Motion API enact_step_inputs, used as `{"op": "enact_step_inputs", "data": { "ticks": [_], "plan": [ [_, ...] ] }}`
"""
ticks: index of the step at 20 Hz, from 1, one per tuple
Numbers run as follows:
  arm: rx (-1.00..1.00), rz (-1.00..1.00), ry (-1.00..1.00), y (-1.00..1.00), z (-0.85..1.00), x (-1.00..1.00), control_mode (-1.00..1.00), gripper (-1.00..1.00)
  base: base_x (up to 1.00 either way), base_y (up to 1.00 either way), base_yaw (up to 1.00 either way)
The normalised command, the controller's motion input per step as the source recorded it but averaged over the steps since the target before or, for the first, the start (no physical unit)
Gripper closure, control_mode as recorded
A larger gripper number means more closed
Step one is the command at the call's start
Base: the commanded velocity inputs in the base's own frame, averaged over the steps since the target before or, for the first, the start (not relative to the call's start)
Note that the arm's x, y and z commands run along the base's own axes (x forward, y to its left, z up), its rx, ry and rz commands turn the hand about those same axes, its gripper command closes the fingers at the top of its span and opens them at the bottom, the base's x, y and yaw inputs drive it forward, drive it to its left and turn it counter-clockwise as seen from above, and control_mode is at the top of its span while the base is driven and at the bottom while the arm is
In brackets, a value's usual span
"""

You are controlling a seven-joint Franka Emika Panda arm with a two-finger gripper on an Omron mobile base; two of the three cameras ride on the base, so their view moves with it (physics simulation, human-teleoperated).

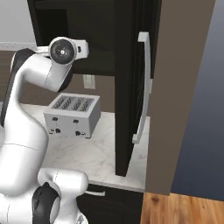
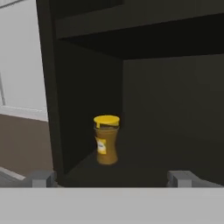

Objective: Collect the turmeric, ketchup, and shaker from the cabinet and place them next to the stove.

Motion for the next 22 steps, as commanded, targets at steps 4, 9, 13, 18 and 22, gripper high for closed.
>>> {"op": "enact_step_inputs", "data": {
  "ticks": [4, 9, 13, 18, 22],
  "plan": [
    [0.00, 0.13, 0.03, 0.00, 0.00, 0.44, -1.00, -1.00, 0.00, 0.00, 0.00],
    [0.00, 0.14, 0.04, 0.00, -0.01, 0.38, -1.00, -1.00, 0.00, 0.00, 0.00],
    [0.00, 0.11, 0.03, 0.00, -0.04, 0.20, -1.00, -1.00, 0.00, 0.00, 0.00],
    [0.00, 0.05, 0.03, 0.01, 0.00, 0.23, -1.00, -1.00, 0.00, 0.00, 0.00],
    [0.00, 0.00, 0.09, 0.07, 0.00, 0.33, -1.00, -1.00, 0.00, 0.00, 0.00]
  ]
}}
